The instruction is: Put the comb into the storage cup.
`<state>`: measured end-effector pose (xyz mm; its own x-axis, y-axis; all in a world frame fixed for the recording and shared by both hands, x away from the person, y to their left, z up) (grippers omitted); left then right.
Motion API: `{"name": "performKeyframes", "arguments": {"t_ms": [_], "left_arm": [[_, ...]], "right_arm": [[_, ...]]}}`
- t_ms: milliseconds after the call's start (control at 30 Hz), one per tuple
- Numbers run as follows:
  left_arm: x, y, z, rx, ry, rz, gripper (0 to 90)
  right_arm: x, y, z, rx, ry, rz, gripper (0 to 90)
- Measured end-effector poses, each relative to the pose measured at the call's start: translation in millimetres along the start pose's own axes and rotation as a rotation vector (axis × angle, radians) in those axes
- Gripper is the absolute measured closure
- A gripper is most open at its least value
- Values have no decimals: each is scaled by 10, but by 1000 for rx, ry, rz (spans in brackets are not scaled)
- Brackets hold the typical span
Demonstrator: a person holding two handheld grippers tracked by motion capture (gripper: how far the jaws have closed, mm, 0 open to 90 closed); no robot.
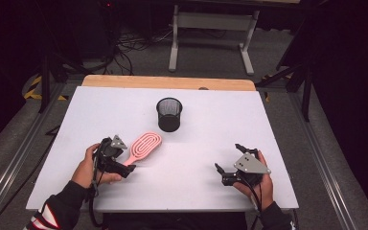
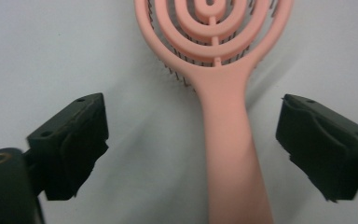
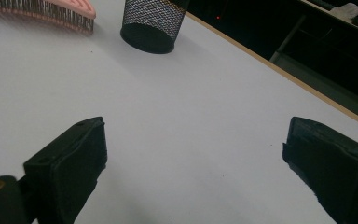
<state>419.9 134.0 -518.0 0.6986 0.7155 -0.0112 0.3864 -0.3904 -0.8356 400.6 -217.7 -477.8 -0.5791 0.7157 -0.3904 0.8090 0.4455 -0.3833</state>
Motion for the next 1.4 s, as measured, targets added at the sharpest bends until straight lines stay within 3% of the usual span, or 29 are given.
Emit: {"name": "performKeyframes", "arguments": {"t_ms": [67,267,500,700,833,1133,1400], "left_arm": [[-16,41,-30,23,15,4,184],[-16,71,-50,41,1,1,334],[-11,91,-47,80,8,41,480],[-48,86,-75,117,43,55,599],[-60,92,-88,116,57,54,659],[-83,88,-80,106,75,37,690],[-69,64,-80,44,91,-13,696]], "right_arm": [[-3,1,2,0,1,0,63],[2,8,7,2,1,-3,63],[20,27,14,9,-1,-8,63],[29,35,20,13,-2,-11,63],[30,39,27,15,-1,-14,63],[39,42,27,16,-3,-16,63],[21,33,23,10,2,-12,63]]}}
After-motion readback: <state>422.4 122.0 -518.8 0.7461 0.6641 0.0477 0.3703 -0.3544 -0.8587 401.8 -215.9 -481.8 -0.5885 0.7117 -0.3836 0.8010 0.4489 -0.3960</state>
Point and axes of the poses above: each handheld gripper's, and its own axes: y roughly forward along the jaws, z roughly out of its underside, x roughly to its left, the point moved 9 cm from there along y, roughly forward along the jaws, and after that the axes turned 3 degrees about -y, right-handed, at the moved point
